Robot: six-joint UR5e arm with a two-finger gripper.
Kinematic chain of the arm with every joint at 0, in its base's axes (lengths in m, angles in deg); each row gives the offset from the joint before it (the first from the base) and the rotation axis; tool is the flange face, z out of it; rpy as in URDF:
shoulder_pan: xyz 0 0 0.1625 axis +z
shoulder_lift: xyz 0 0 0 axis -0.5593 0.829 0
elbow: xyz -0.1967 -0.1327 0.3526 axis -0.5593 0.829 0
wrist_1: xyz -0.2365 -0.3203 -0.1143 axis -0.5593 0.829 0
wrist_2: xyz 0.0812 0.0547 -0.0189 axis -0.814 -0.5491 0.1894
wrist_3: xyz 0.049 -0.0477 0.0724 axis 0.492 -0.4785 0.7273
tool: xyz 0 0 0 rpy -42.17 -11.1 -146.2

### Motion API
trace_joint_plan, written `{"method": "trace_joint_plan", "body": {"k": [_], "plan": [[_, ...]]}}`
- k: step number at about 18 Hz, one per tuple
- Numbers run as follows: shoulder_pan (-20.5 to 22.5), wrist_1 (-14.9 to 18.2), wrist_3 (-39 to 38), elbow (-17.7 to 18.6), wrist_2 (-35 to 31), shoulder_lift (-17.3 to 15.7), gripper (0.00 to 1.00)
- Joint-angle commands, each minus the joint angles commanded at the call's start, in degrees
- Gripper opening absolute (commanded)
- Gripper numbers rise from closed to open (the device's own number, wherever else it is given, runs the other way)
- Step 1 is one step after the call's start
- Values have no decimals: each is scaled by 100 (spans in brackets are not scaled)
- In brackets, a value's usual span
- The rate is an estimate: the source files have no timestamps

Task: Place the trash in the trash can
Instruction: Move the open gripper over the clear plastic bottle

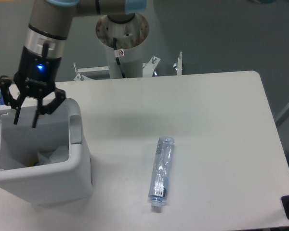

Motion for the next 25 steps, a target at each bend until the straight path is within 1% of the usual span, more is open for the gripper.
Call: {"method": "trace_joint_plan", "body": {"k": [4,8,9,10,12,13,15,17,19,22,25], "plan": [[554,0,79,-316,-106,52,100],[1063,0,88,-475,-185,123,100],[1256,0,80,-510,-185,149,100],[1380,0,79,-528,-185,219,100],[1503,-35,71,-642,-194,421,100],[1547,-70,71,-720,-194,587,100],[1609,-79,141,-1001,-212,938,100],[1645,-88,385,-1282,-561,1299,100],[1636,-79,807,-1459,-1018,1624,100],[1618,-88,1133,-1565,-1099,2029,100],[1601,-88,1914,-1512,-1099,2337,100]]}}
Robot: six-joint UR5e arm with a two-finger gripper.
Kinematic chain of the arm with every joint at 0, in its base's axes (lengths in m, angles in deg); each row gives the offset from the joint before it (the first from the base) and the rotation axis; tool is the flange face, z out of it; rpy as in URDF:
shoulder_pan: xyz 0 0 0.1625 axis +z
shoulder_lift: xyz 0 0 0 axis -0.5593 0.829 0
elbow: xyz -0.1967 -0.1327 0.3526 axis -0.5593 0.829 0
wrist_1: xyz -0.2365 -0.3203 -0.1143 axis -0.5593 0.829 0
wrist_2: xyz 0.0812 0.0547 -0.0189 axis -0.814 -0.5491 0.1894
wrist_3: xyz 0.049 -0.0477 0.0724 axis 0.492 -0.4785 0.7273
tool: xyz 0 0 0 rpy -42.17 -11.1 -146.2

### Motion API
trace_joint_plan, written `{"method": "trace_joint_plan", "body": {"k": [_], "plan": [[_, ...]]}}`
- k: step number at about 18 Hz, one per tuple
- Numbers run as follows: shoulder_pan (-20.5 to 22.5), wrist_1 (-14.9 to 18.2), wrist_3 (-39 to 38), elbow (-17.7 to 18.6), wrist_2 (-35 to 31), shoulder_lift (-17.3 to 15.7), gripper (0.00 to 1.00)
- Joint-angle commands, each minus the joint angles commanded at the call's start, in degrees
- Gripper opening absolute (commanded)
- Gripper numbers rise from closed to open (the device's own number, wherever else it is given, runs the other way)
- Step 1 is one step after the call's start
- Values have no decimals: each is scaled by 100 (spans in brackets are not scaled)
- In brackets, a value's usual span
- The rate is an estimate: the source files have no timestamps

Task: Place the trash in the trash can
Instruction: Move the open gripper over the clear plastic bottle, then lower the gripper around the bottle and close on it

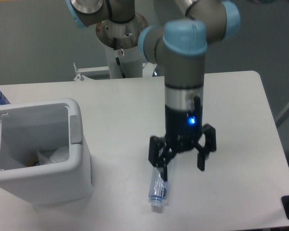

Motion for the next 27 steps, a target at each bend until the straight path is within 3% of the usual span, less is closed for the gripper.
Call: {"method": "trace_joint_plan", "body": {"k": [12,27], "plan": [[-26,9,864,-61,-61,1002,100],[-518,0,864,-9,-387,1425,100]]}}
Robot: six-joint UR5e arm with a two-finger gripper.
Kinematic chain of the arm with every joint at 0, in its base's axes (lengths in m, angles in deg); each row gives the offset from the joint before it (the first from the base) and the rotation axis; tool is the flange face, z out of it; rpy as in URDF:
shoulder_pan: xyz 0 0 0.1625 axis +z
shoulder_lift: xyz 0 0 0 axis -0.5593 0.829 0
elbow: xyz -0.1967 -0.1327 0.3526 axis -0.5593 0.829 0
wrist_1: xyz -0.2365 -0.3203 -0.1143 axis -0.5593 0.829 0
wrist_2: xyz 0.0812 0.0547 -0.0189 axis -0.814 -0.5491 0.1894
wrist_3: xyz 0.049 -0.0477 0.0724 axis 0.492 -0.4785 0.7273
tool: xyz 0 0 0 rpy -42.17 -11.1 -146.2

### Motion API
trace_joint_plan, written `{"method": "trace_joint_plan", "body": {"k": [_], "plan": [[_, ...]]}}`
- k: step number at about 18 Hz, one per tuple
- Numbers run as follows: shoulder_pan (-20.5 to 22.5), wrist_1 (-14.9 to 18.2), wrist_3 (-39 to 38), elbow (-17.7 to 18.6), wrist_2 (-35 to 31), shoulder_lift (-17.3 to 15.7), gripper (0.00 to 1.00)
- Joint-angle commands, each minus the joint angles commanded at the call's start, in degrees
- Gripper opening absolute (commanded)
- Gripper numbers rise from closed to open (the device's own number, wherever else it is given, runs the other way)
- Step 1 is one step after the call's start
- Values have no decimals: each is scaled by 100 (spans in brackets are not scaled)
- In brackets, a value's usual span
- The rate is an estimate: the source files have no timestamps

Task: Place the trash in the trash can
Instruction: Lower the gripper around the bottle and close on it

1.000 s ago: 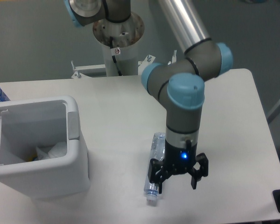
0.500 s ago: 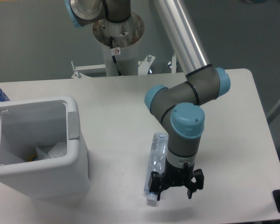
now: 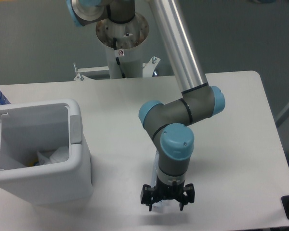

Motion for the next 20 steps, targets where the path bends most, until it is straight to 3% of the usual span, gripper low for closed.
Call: {"method": "trace_joint_plan", "body": {"k": [7,10,14,16,20], "plan": [[-123,-35,44,9,-387,167,96],[-123,-35,53,18,-396,185,87],[-132,-35,53,53,-396,159,63],[-132,-26,62,105,-396,132,56],[-132,-26,141,149,-396,115,55]]}}
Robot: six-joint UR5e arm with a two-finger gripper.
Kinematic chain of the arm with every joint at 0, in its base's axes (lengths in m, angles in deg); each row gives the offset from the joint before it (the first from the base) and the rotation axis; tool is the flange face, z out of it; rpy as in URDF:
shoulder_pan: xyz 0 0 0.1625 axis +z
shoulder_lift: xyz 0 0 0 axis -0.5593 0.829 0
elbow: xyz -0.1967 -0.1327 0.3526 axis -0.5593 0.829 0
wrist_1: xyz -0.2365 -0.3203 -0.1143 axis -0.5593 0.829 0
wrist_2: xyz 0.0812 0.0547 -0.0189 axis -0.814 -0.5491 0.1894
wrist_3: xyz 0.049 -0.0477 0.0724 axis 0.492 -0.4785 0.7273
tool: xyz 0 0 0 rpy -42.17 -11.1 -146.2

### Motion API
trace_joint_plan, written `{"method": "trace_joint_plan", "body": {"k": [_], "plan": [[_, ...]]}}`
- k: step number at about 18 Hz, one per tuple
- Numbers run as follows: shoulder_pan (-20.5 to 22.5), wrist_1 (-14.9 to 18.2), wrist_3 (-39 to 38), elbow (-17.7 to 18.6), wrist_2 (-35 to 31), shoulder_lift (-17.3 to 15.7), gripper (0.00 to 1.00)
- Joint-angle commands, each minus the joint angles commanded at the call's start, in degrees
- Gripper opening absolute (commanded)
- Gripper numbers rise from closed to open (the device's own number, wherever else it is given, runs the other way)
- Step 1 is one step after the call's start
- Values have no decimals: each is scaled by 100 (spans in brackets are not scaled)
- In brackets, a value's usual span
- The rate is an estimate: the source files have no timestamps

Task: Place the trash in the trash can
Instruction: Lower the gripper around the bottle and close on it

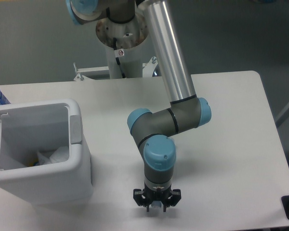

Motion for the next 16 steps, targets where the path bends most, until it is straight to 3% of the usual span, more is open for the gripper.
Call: {"method": "trace_joint_plan", "body": {"k": [3,11,16], "plan": [[0,0,44,35,-9,-26,55],[0,0,44,35,-17,-79,34],[9,0,44,18,-9,-123,33]]}}
